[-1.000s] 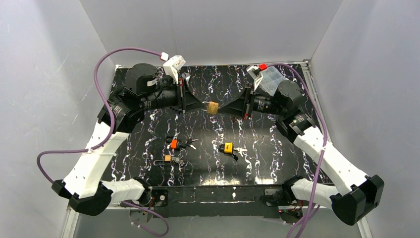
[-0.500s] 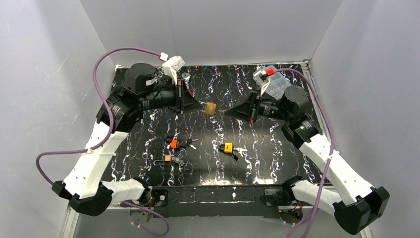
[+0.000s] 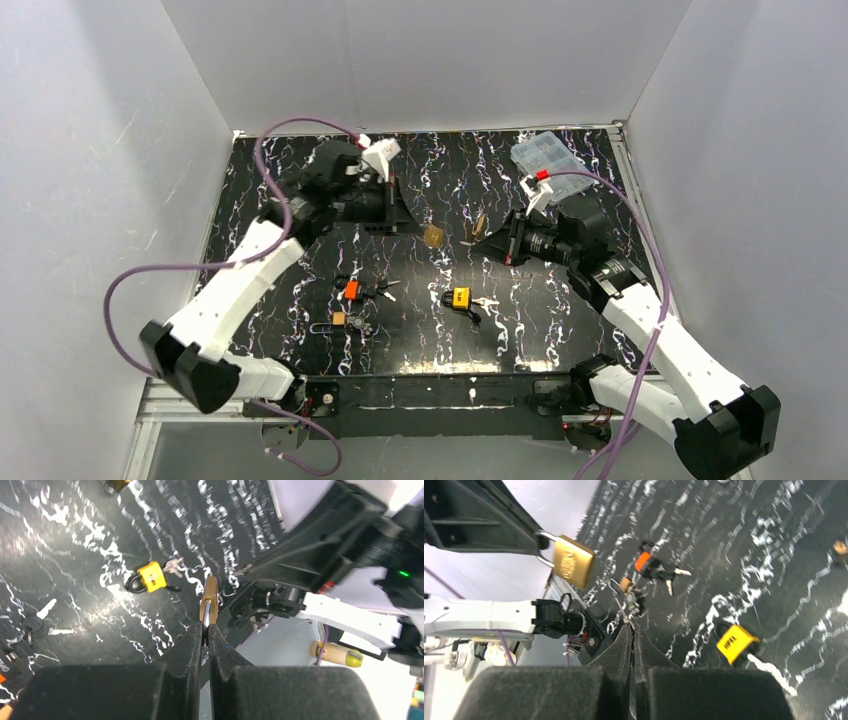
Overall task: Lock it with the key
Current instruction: Lock the lock, then place the lock at the center of the board, then place the key at the center of the board.
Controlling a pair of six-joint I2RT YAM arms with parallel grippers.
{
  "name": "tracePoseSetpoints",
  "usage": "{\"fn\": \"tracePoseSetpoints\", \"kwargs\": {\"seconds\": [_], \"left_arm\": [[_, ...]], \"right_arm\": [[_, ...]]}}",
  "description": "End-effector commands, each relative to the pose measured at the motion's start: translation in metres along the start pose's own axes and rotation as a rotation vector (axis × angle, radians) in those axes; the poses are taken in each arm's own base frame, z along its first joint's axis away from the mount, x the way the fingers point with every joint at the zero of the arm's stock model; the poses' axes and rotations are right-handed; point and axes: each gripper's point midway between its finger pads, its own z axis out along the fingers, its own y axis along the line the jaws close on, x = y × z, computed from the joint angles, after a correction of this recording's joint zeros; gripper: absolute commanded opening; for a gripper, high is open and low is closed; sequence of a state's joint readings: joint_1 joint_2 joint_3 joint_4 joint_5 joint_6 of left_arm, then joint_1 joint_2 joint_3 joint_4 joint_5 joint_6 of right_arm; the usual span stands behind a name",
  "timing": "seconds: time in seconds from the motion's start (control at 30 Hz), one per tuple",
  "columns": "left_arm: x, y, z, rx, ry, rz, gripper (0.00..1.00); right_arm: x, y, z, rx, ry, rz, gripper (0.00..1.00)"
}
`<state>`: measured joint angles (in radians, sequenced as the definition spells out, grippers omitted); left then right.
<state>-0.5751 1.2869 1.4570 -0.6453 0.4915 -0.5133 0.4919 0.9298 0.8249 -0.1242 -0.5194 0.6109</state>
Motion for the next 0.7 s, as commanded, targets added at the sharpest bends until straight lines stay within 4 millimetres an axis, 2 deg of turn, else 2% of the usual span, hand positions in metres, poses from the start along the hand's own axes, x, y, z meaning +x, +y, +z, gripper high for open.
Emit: {"fn": "tracePoseSetpoints", "kwargs": {"seconds": [0.0, 0.07, 0.2, 0.3, 0.43, 0.57, 0.67], "left_arm": [[0.006, 0.03, 0.042, -0.073, 0.026, -0.122, 0.0], [0.009, 0.05, 0.06, -0.136, 0.036, -0.161, 0.0], [0.016, 0.104, 0.088, -0.338, 0.067, -0.209, 0.0], [0.025, 0.13, 0.108, -0.396, 0.117, -0.238, 0.0], [0.039, 0.168, 0.127, -0.483, 0.171, -0.291, 0.0], [0.043, 0.191, 0.138, -0.51, 0.192, -0.327, 0.0], [0.04, 0.203, 0.14, -0.541, 0.194, -0.322, 0.0]], "right_arm": [[0.014, -0.035, 0.006, 0.158, 0.026, 0.09, 0.01], [0.016, -0.042, 0.017, 0.19, 0.048, 0.095, 0.01], [0.019, -0.057, 0.048, 0.306, 0.107, 0.074, 0.01], [0.027, -0.08, 0.076, 0.42, 0.17, 0.074, 0.01], [0.035, -0.112, 0.104, 0.538, 0.23, 0.104, 0.01], [0.037, -0.13, 0.127, 0.594, 0.265, 0.096, 0.01], [0.038, -0.146, 0.137, 0.66, 0.288, 0.087, 0.01]]}}
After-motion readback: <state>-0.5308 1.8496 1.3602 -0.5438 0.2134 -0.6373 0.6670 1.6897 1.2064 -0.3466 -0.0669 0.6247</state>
